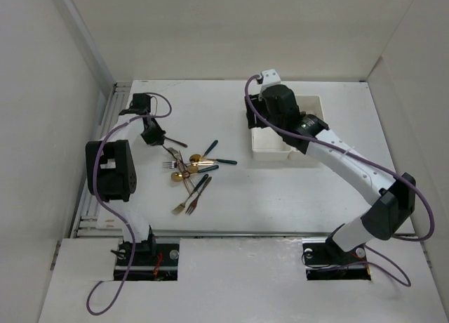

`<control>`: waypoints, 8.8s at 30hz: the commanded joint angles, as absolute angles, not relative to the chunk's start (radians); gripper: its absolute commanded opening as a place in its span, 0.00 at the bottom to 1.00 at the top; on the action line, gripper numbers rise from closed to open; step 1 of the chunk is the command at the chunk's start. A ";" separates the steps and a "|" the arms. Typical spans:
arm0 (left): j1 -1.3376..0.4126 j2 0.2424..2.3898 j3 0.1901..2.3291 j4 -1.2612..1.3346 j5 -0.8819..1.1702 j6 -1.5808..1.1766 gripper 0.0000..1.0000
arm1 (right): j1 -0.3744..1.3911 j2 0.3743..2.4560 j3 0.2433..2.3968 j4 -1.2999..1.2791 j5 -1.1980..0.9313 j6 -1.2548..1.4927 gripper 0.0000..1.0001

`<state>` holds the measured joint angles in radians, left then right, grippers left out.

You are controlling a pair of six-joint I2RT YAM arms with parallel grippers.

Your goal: Sort the eating utensils into containers

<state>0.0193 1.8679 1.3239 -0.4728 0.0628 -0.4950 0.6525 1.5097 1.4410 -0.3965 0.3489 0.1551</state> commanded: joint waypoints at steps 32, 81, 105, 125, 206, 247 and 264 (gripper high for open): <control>-0.186 1.355 1.370 -0.341 0.399 -0.414 0.00 | 0.856 1.891 1.715 -0.075 -0.209 0.308 0.76; -0.540 1.626 1.241 -0.442 0.054 0.028 0.56 | 0.367 1.849 1.526 -0.314 0.195 0.344 0.55; 0.121 1.353 1.121 -0.387 0.043 -0.066 0.60 | 0.762 2.063 1.669 -0.492 0.070 -0.049 0.50; 0.163 1.361 1.118 -0.377 0.083 -0.075 0.60 | 0.762 2.152 1.603 -0.525 0.124 -0.049 0.49; -0.058 1.419 1.118 -0.416 0.100 0.095 0.61 | 0.137 1.681 1.425 -0.428 0.182 0.196 0.00; 0.084 1.408 1.137 -0.431 0.106 0.035 0.61 | 0.972 1.692 1.200 -0.411 -0.156 -0.344 0.63; 0.152 1.362 1.118 -0.431 0.129 0.026 0.61 | 1.037 1.931 1.247 -0.356 -0.160 -0.420 0.57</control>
